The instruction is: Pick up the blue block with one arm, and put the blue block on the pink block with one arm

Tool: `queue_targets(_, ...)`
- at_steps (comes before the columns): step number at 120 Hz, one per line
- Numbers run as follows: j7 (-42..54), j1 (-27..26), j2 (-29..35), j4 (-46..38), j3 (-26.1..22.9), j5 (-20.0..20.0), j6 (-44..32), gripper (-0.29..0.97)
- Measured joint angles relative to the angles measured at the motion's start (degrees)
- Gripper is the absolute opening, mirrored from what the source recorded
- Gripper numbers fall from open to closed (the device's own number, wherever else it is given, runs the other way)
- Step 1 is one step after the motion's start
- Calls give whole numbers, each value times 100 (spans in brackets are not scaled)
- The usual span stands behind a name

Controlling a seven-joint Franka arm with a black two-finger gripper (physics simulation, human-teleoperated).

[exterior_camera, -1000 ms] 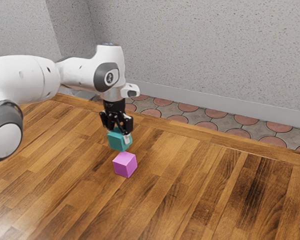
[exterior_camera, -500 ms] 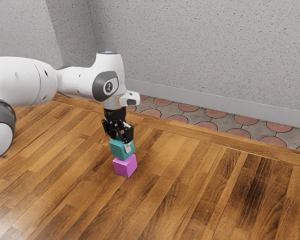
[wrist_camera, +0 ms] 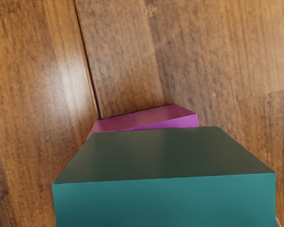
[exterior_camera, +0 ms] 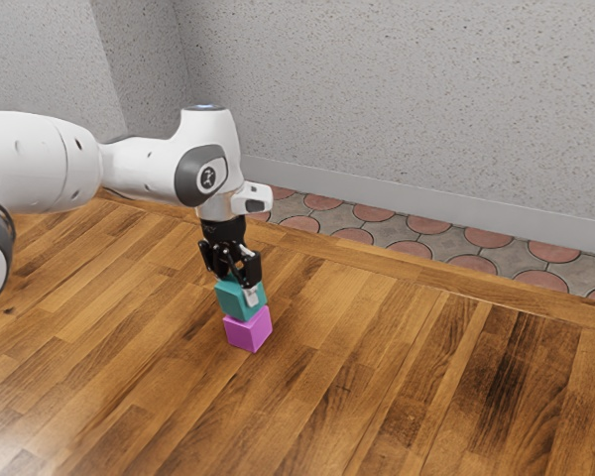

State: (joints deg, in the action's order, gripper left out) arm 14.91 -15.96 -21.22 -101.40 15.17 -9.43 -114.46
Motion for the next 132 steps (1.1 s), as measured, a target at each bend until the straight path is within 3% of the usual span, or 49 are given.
queue_targets(92, -88, -69, 168, -265, 53, -118, -138, -3)
queue_targets(107, -36, -75, 177, -261, 76, -228, -124, 38)
queue_targets(132, 123, -81, 172, -260, 82, -395, -77, 56)
